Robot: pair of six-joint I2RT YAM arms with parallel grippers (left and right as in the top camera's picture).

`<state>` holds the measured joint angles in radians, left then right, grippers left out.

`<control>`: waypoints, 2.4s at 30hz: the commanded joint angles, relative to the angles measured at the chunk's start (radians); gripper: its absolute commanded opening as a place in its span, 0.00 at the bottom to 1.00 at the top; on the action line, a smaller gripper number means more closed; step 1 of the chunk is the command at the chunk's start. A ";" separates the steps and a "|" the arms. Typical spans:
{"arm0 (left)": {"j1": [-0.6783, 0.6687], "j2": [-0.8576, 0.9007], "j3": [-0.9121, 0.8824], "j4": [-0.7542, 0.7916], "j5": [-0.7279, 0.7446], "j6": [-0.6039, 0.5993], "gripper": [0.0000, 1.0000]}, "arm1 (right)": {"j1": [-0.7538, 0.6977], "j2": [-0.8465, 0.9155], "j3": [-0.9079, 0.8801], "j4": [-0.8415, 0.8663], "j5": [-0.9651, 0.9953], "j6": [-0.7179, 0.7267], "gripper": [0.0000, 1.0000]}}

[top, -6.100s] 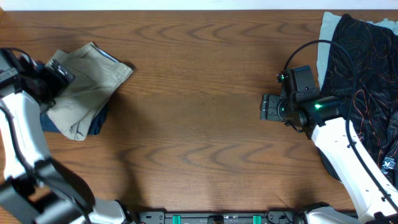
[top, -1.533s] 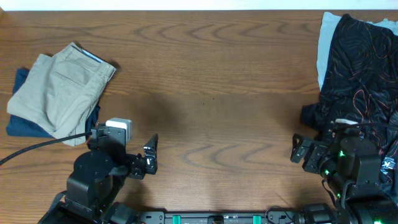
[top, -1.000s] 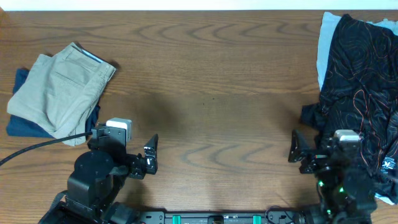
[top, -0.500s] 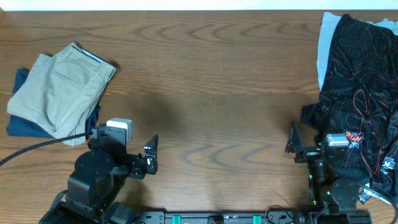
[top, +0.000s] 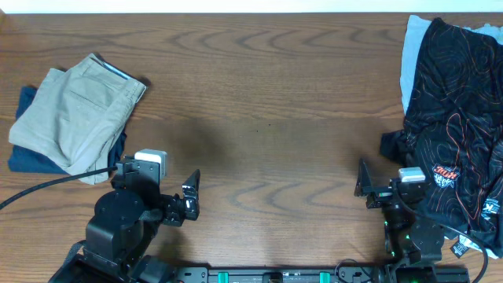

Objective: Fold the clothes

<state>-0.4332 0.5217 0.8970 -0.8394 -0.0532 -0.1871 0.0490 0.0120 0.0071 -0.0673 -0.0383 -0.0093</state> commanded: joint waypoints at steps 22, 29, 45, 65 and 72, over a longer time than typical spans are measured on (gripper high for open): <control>0.032 -0.005 -0.003 0.000 -0.011 -0.010 0.98 | -0.018 -0.006 -0.002 -0.003 -0.014 -0.014 0.99; 0.190 -0.062 -0.052 -0.055 -0.008 -0.010 0.98 | -0.018 -0.006 -0.002 -0.003 -0.014 -0.014 0.99; 0.333 -0.467 -0.612 0.377 -0.008 -0.009 0.98 | -0.018 -0.006 -0.002 -0.003 -0.014 -0.014 0.99; 0.340 -0.520 -0.893 0.768 0.043 0.080 0.98 | -0.018 -0.006 -0.002 -0.003 -0.014 -0.014 0.99; 0.340 -0.518 -0.893 0.768 0.042 0.081 0.98 | -0.018 -0.006 -0.002 -0.003 -0.014 -0.014 0.99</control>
<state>-0.0990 0.0105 0.0200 -0.0269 -0.0063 -0.1257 0.0490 0.0116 0.0071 -0.0669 -0.0494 -0.0120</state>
